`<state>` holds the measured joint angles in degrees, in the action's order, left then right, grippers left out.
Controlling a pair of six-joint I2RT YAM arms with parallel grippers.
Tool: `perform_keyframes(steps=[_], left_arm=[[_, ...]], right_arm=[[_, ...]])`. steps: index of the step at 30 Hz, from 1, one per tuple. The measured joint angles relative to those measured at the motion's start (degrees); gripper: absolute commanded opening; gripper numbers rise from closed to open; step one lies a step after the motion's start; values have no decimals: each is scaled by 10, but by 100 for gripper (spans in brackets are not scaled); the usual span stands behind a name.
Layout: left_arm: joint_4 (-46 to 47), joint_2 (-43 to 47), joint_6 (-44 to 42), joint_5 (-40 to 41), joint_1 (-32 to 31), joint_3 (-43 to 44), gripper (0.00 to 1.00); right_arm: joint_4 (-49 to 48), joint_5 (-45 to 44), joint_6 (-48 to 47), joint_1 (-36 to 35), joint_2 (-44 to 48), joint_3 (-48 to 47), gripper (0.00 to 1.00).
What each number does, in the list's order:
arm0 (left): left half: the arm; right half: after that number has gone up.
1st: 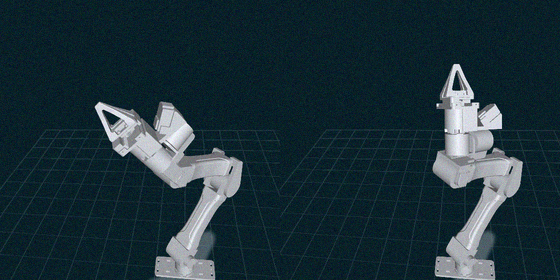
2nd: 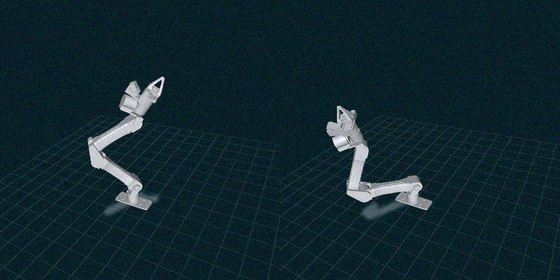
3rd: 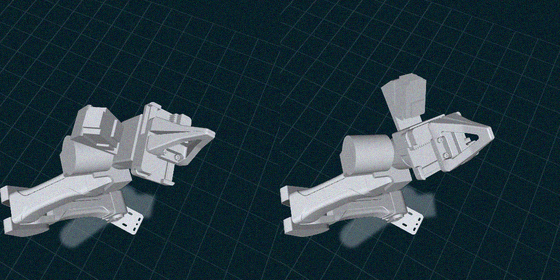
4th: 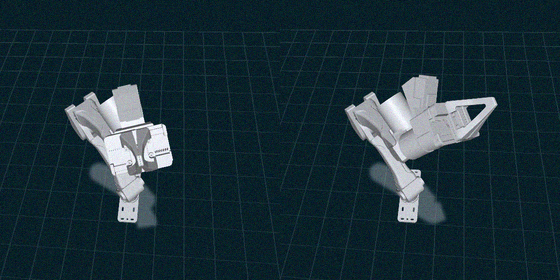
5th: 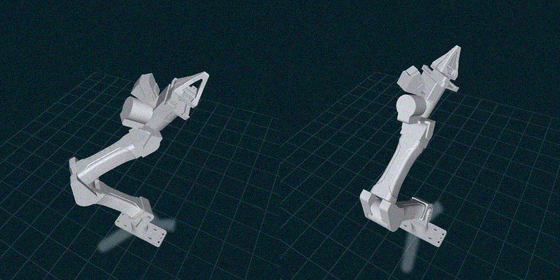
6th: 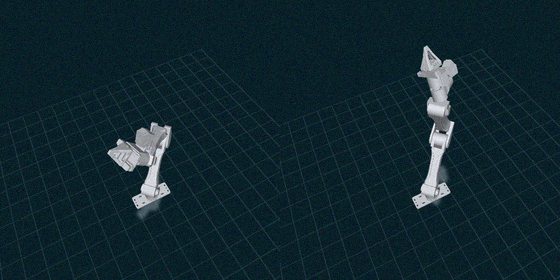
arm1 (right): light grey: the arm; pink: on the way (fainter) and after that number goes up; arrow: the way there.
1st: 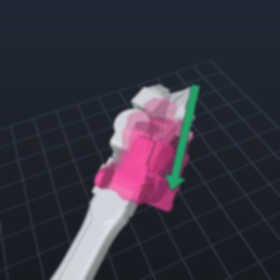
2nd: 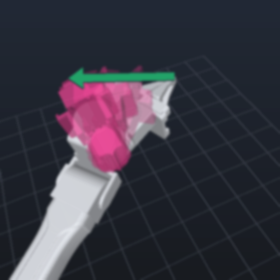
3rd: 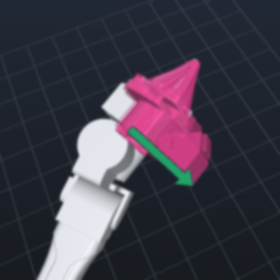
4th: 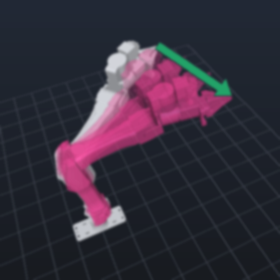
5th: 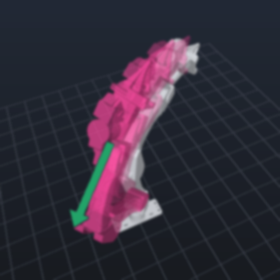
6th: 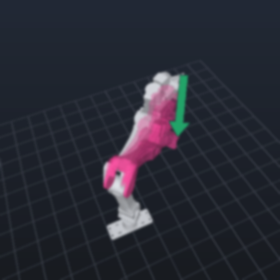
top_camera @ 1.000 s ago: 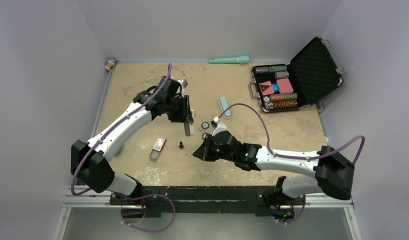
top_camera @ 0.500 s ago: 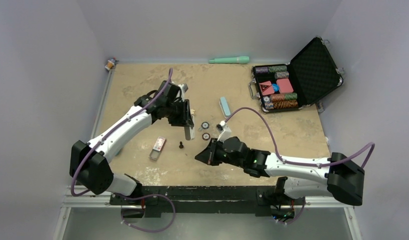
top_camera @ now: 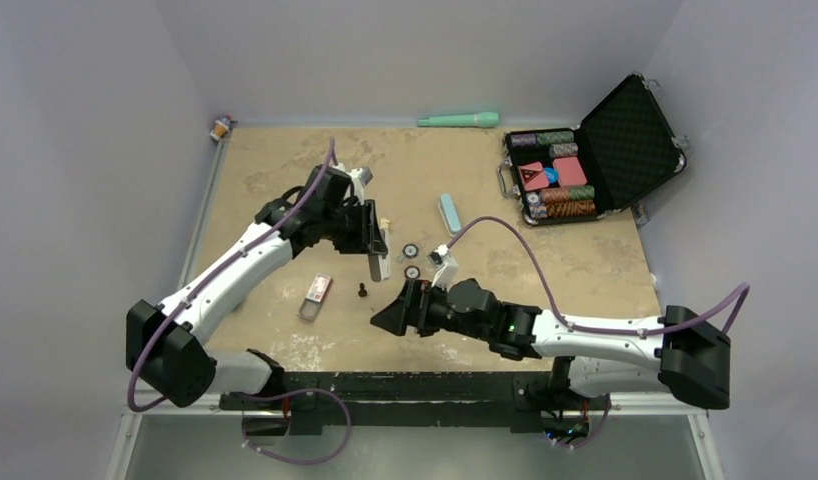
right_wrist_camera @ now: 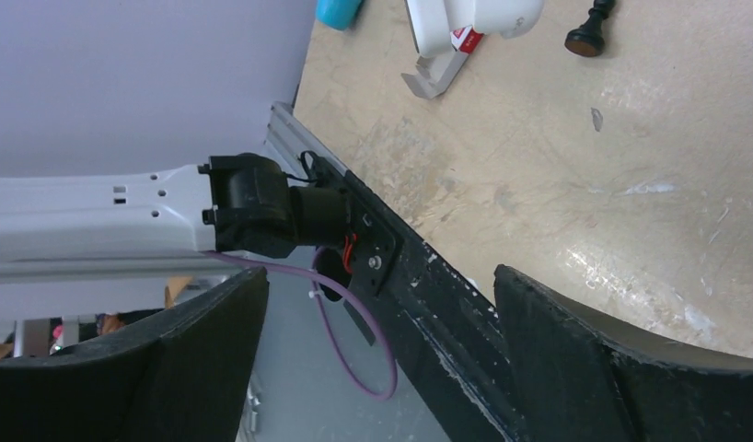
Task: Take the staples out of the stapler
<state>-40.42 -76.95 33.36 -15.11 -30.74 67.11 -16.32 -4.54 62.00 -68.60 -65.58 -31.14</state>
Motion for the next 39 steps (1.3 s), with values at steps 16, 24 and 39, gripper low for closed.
perform_keyframes(steps=[16,24,39], left_arm=[[-21,83,-10,-50,0,-8,0],[-14,155,2,-130,0,-14,0],[52,272,61,-238,0,-24,0]], right_arm=[[-80,-19,14,-30,156,90,99],[-107,-19,-11,-30,234,95,99],[-123,3,-89,-30,196,8,99]])
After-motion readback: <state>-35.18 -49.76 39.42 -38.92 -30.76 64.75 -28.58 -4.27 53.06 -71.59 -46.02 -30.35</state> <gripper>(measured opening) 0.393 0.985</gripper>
